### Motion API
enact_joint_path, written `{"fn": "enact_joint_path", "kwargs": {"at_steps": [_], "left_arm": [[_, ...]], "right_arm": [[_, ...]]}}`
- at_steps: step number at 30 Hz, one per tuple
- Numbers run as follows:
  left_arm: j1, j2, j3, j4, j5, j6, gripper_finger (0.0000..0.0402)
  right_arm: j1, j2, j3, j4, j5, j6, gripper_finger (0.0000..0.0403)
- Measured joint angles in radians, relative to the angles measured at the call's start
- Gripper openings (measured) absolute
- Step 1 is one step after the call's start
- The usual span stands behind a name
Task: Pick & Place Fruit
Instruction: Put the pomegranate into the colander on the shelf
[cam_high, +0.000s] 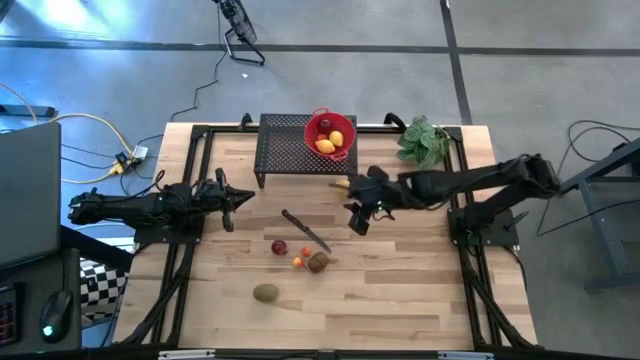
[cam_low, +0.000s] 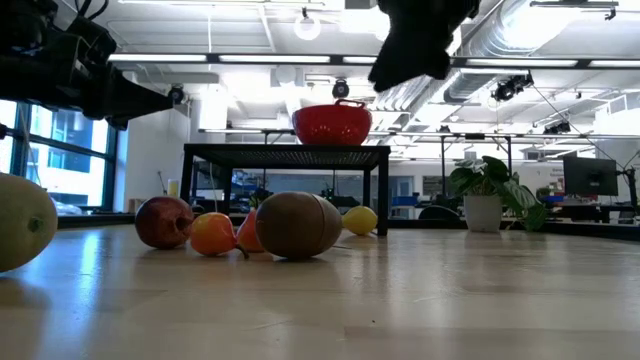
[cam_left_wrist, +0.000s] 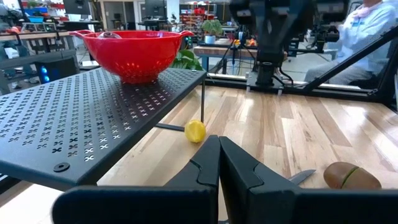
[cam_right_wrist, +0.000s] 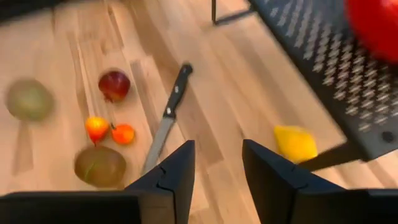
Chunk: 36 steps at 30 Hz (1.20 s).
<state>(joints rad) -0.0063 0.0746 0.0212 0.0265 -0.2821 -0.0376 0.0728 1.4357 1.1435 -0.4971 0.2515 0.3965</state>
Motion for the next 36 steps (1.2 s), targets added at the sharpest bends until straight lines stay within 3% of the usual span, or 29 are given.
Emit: {"fn": "enact_joint_path", "kwargs": {"at_steps": [11, 22, 36], "left_arm": [[0.0, 0.0, 0.0, 0.0, 0.0, 0.001, 0.0], [0.0, 0.0, 0.0, 0.0, 0.0, -0.01, 0.0], [0.0, 0.0, 0.0, 0.0, 0.0, -0.023, 0.0]], "right_arm": [[0.057, 0.186, 0.0, 0.034, 0.0, 0.052, 0.0096], [0.045, 0.364, 0.0, 0.11, 0.001, 0.053, 0.0092], [0.043, 0.39, 0.0, 0.12, -0.05, 0.071, 0.0091]]}}
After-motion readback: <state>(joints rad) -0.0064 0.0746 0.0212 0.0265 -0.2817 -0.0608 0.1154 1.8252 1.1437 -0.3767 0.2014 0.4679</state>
